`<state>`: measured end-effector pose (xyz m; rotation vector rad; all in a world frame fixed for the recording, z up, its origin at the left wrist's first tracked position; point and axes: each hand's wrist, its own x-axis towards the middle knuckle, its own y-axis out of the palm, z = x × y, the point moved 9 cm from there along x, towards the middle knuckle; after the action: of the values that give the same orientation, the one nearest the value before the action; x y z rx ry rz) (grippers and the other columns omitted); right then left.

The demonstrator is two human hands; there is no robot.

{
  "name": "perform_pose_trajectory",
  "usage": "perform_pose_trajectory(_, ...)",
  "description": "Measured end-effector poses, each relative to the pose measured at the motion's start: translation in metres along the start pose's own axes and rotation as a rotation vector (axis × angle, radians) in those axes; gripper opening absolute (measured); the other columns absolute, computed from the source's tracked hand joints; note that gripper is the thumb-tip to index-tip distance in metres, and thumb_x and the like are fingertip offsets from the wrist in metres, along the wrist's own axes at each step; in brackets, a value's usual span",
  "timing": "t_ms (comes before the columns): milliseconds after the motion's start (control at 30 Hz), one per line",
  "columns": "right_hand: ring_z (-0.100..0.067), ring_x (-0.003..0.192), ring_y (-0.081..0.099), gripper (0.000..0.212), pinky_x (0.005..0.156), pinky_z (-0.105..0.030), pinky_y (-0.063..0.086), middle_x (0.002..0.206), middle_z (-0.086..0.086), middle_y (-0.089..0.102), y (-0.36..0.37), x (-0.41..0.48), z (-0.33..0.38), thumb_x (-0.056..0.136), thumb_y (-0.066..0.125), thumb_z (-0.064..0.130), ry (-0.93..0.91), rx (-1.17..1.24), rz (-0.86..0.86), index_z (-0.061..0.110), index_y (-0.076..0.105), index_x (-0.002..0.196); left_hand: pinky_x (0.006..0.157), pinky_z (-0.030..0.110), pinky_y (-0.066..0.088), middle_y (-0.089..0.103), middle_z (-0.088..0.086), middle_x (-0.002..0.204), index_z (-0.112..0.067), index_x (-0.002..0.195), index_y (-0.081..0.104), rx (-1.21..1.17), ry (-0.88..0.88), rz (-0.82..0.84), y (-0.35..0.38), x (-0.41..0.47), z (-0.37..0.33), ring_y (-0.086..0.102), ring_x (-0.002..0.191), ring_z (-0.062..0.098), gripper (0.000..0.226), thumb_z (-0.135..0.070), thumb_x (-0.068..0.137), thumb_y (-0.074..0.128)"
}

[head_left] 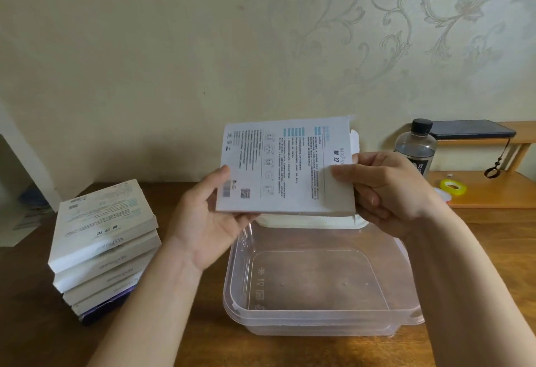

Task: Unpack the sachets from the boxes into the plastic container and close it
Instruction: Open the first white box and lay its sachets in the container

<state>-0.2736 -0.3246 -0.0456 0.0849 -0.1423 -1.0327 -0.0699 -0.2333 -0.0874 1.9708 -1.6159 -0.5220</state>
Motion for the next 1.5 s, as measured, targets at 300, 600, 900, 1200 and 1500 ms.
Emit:
perform_pose_trajectory(300, -0.007, 0.023, 0.018, 0.032, 0.036, -0.013, 0.012, 0.035, 0.0, 0.029, 0.004, -0.001, -0.005, 0.078, 0.065, 0.025, 0.049, 0.077, 0.092, 0.011, 0.044, 0.059, 0.069, 0.039, 0.062, 0.073, 0.015, 0.119, -0.014, 0.119, 0.066, 0.277, -0.038, -0.074, -0.013, 0.003, 0.01, 0.071, 0.108, 0.035, 0.065, -0.02, 0.058, 0.085)
perform_pose_trajectory(600, -0.017, 0.053, 0.049, 0.025, 0.046, -0.021, 0.037, 0.065, -0.015, 0.054, -0.022, 0.005, 0.011, 0.084, 0.078, 0.016, -0.155, -0.232, -0.219, 0.014, 0.062, 0.065, 0.063, 0.036, 0.061, 0.074, 0.015, 0.115, -0.012, 0.12, 0.067, 0.264, -0.025, -0.135, -0.026, 0.003, 0.007, 0.074, 0.102, 0.032, 0.047, -0.008, 0.074, 0.071)
perform_pose_trajectory(900, -0.024, 0.068, 0.069, 0.011, 0.06, -0.035, 0.056, 0.073, -0.011, 0.072, -0.019, 0.004, 0.003, 0.088, 0.072, 0.007, -0.078, -0.165, -0.218, 0.006, 0.065, 0.079, 0.079, 0.042, 0.058, 0.075, 0.011, 0.115, -0.015, 0.12, 0.067, 0.325, 0.02, -0.171, -0.031, 0.003, 0.001, 0.073, 0.105, 0.03, 0.046, -0.009, 0.075, 0.072)
perform_pose_trajectory(1200, -0.02, 0.075, 0.075, 0.03, 0.055, -0.031, 0.058, 0.081, -0.002, 0.076, -0.037, -0.004, 0.02, 0.091, 0.07, 0.007, -0.248, -0.137, -0.388, 0.021, 0.062, 0.115, 0.072, 0.037, 0.058, 0.076, 0.009, 0.113, -0.022, 0.115, 0.07, 0.313, 0.018, -0.25, -0.046, 0.002, -0.006, 0.073, 0.105, 0.029, 0.043, -0.014, 0.074, 0.074)
perform_pose_trajectory(1500, -0.02, 0.087, 0.069, 0.019, 0.069, -0.035, 0.061, 0.094, -0.005, 0.072, -0.046, -0.019, 0.046, 0.093, 0.06, 0.0, -0.329, -0.258, -0.397, 0.011, 0.076, 0.089, 0.064, 0.034, 0.059, 0.078, 0.007, 0.106, -0.021, 0.11, 0.072, 0.292, 0.008, -0.272, -0.036, 0.003, 0.002, 0.076, 0.094, 0.024, 0.029, -0.009, 0.083, 0.072)
